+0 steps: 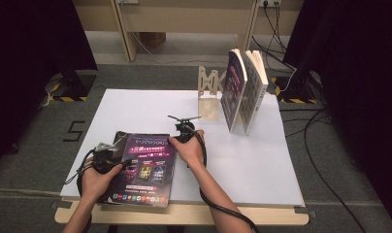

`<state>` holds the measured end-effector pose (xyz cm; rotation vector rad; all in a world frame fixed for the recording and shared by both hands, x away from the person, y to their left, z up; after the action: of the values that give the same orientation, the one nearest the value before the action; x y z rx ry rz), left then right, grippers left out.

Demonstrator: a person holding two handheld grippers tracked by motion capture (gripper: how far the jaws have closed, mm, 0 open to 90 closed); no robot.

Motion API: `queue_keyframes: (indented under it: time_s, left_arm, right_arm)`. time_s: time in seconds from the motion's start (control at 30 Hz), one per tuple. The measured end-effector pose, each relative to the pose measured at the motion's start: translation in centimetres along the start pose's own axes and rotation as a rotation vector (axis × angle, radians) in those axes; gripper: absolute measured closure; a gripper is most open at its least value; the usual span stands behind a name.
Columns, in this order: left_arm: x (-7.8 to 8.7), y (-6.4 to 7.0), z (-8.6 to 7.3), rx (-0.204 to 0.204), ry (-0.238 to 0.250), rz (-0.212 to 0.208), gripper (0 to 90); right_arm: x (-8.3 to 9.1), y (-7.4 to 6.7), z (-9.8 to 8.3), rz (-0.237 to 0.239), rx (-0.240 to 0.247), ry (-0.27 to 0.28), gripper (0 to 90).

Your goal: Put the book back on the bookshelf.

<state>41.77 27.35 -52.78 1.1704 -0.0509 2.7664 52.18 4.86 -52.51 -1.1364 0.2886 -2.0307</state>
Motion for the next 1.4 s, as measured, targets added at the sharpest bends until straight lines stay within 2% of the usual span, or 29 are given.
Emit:
queue_keyframes:
  time_s: [0.07,0.13,0.27,0.37,0.53,0.67,0.83,0.93,1.03,1.13,1.3,1.4]
  left_arm:
    - [0.02,0.04,-0.01,-0.002,-0.002,0.004,51.6]
    - [0.01,0.06,-0.01,-0.002,-0.002,0.007,51.6]
    - [0.02,0.15,0.02,-0.007,-0.004,0.016,51.5]
    - [0.03,0.13,0.01,-0.001,-0.007,0.013,51.5]
    - [0.13,0.1,-0.07,0.002,-0.011,0.011,51.5]
    - [0.18,0.04,-0.12,-0.003,-0.013,0.009,51.2]
    - [0.18,0.06,-0.18,0.004,-0.009,0.004,51.2]
    - [0.14,0.13,-0.16,0.002,-0.005,0.006,51.3]
    - [0.13,0.17,-0.15,0.001,-0.004,0.005,51.3]
    - [0.11,0.2,-0.16,0.006,-0.002,0.002,51.4]
    - [0.1,0.2,-0.14,0.008,-0.005,-0.001,51.6]
    - [0.1,0.29,-0.12,-0.001,-0.004,0.01,51.6]
  right_arm:
    - [0.04,0.11,-0.05,0.008,-0.008,0.009,51.5]
    - [0.07,0.08,-0.08,0.017,-0.041,0.021,51.5]
    - [-0.04,-0.02,-0.14,-0.001,-0.037,0.037,50.8]
    - [-0.13,-0.16,-0.08,-0.011,-0.055,0.042,50.6]
    - [-0.38,-0.11,0.16,0.006,-0.09,0.078,52.4]
    - [-0.47,-0.18,0.61,0.044,-0.088,0.079,53.5]
    - [-0.56,0.07,0.65,0.049,-0.074,0.051,52.8]
    - [-0.28,0.23,0.36,0.07,-0.104,0.049,52.9]
    - [-0.13,0.41,0.25,0.086,-0.094,0.051,52.3]
    - [0.04,0.58,0.31,0.112,-0.112,0.044,52.2]
    - [0.17,0.57,0.22,0.113,-0.12,0.033,51.6]
    - [0.07,0.48,0.23,0.105,-0.134,0.047,52.0]
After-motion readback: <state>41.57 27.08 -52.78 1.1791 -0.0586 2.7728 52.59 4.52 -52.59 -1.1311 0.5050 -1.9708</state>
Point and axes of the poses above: each handheld gripper's, and its own axes: x roughly backward along the jaws, z roughly out of its top, y roughly to its right, the point moved 6 cm from there along -x, roughly forward along the jaws, and after that the axes turned 15 degrees about z, right-handed, at the moved point
